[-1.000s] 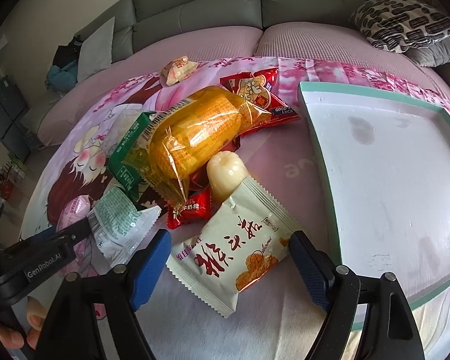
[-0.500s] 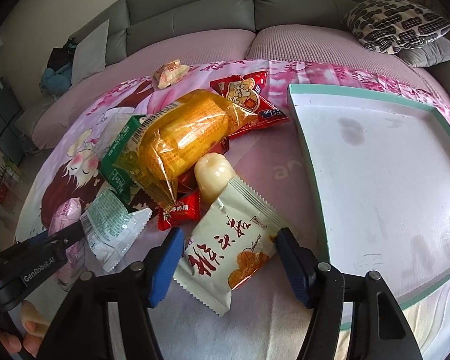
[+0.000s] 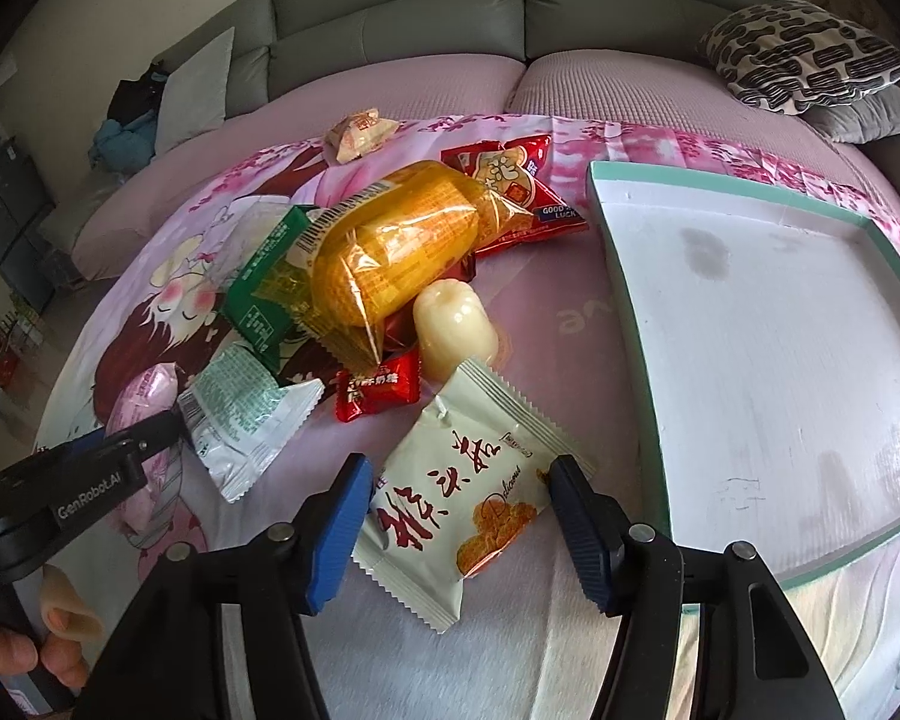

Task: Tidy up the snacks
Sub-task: 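Grasp the pink wafer bar with the left tool while the right tool grasps the cream biscuit packet, then lift both held snacks and carry them over the white tray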

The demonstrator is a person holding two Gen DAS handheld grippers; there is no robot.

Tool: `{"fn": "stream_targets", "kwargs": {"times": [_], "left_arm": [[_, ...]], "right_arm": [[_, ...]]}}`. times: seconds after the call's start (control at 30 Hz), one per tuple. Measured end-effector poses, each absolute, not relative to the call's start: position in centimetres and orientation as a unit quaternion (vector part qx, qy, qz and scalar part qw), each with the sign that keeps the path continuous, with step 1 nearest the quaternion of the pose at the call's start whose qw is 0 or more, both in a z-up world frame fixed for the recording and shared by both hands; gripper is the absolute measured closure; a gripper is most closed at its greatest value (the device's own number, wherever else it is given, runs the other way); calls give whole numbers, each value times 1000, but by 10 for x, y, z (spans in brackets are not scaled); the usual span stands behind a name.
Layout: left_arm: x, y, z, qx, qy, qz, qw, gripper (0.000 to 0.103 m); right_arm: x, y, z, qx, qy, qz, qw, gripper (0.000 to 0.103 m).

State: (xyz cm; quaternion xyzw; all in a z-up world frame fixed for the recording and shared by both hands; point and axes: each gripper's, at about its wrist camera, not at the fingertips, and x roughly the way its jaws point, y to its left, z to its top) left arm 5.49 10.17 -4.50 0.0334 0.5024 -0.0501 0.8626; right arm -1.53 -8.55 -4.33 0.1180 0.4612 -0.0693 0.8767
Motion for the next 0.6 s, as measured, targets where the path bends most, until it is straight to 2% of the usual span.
{"fn": "stream_targets", "kwargs": {"times": [0.07, 0.13, 0.27, 0.37, 0.47, 0.6], "left_arm": [[54, 102, -42, 31, 498, -52, 865, 62], [53, 103, -38, 28, 490, -53, 869, 62], [52, 103, -34, 27, 483, -52, 873, 62], [52, 103, -36, 27, 487, -52, 871, 62], [52, 103, -37, 26, 489, -52, 870, 62], [51, 105, -38, 25, 495, -46, 867, 62]], "right_arm": [[-16, -85, -42, 119, 460, -68, 877, 41], [-18, -85, -39, 121, 456, -63, 879, 47], [-18, -83, -39, 118, 460, -57, 878, 47], [-17, -78, -42, 102, 467, -57, 877, 47], [-20, -74, -43, 83, 472, -58, 876, 41], [-27, -72, -43, 60, 479, -59, 874, 38]]}}
